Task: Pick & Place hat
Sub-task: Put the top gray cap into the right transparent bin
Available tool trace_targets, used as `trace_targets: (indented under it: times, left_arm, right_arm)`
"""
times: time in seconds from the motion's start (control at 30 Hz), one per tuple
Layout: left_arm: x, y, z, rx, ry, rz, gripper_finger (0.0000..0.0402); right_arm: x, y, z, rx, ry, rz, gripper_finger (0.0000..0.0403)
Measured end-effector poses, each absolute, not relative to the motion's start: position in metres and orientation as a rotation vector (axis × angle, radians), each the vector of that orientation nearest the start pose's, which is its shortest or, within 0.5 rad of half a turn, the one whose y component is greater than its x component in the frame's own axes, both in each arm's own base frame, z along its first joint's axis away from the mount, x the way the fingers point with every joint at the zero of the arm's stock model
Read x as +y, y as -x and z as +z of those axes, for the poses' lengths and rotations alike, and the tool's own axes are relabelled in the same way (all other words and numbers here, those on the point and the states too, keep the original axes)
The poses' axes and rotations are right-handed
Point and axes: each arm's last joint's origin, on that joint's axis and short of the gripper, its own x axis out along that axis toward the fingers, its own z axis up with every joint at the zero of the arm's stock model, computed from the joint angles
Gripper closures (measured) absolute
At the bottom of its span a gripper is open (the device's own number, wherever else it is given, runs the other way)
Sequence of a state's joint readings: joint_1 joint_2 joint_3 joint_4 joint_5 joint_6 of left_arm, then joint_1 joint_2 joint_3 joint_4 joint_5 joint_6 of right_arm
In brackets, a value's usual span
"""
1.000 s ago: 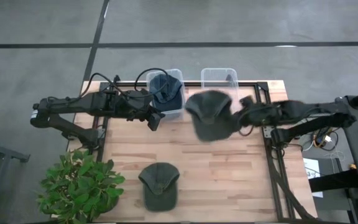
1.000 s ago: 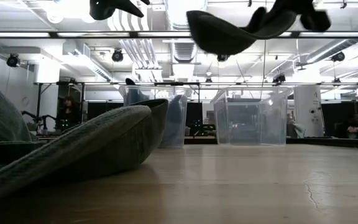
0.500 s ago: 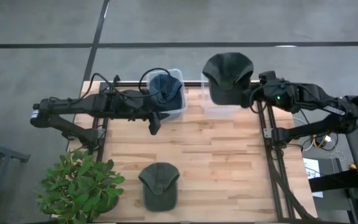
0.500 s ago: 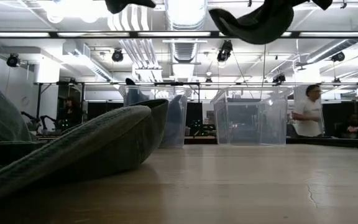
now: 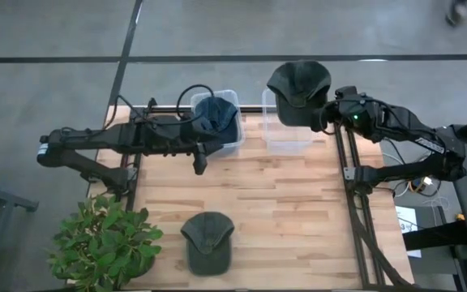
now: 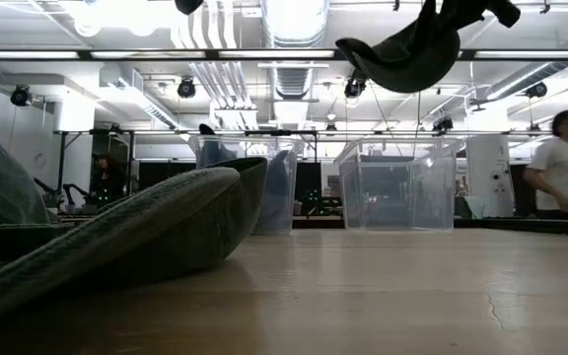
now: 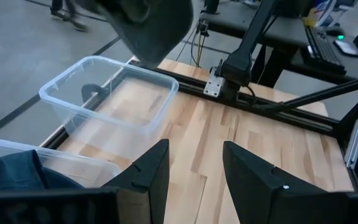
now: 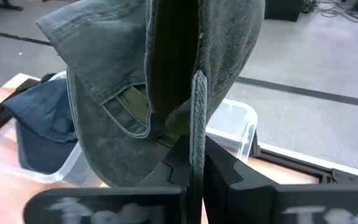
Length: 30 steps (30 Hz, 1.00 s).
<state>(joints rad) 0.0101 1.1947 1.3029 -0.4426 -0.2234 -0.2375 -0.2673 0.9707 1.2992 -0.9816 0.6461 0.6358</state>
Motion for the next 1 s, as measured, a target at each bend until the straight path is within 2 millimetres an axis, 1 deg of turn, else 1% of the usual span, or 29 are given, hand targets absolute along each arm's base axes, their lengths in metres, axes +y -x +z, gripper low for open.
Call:
trace_targets:
  times: [0.13, 0.27, 0.33, 0.43, 0.6, 0.7, 0.8, 0.9, 1.0]
  left_arm:
    - [0.008, -0.239, 0.411, 0.276, 0.202, 0.265, 0.0259]
    - [0.007, -0.231, 0.415, 0.262, 0.203, 0.259, 0.0259]
    - [0.006, -0.229, 0.411, 0.272, 0.202, 0.254, 0.0259]
    - [0.004, -0.226, 0.402, 0.287, 0.226, 0.252, 0.0259]
    - [0.003, -0.222, 0.387, 0.292, 0.256, 0.252, 0.0259]
    - [0.003, -0.22, 0.381, 0.281, 0.258, 0.251, 0.0259]
    - [0.003, -0.218, 0.378, 0.265, 0.26, 0.249, 0.0259]
    - [0.003, -0.215, 0.375, 0.262, 0.277, 0.251, 0.0259]
    - [0.003, -0.212, 0.375, 0.256, 0.283, 0.25, 0.0259]
  right_arm:
    - [-0.07, -0.151, 0.392, 0.36, -0.482, -1.056, 0.0392]
    - [-0.089, -0.161, 0.378, 0.368, -0.476, -1.02, 0.0392]
    - [-0.1, -0.162, 0.371, 0.379, -0.495, -1.009, 0.0392]
    - [-0.116, -0.157, 0.359, 0.415, -0.556, -1.02, 0.0392]
    - [-0.137, -0.152, 0.338, 0.456, -0.742, -0.977, 0.0392]
    - [-0.144, -0.154, 0.326, 0.495, -0.836, -0.927, 0.0392]
    - [-0.148, -0.158, 0.319, 0.52, -0.861, -0.936, 0.0392]
    - [-0.152, -0.162, 0.315, 0.546, -0.87, -0.944, 0.0392]
    - [-0.157, -0.167, 0.315, 0.552, -0.872, -0.946, 0.0392]
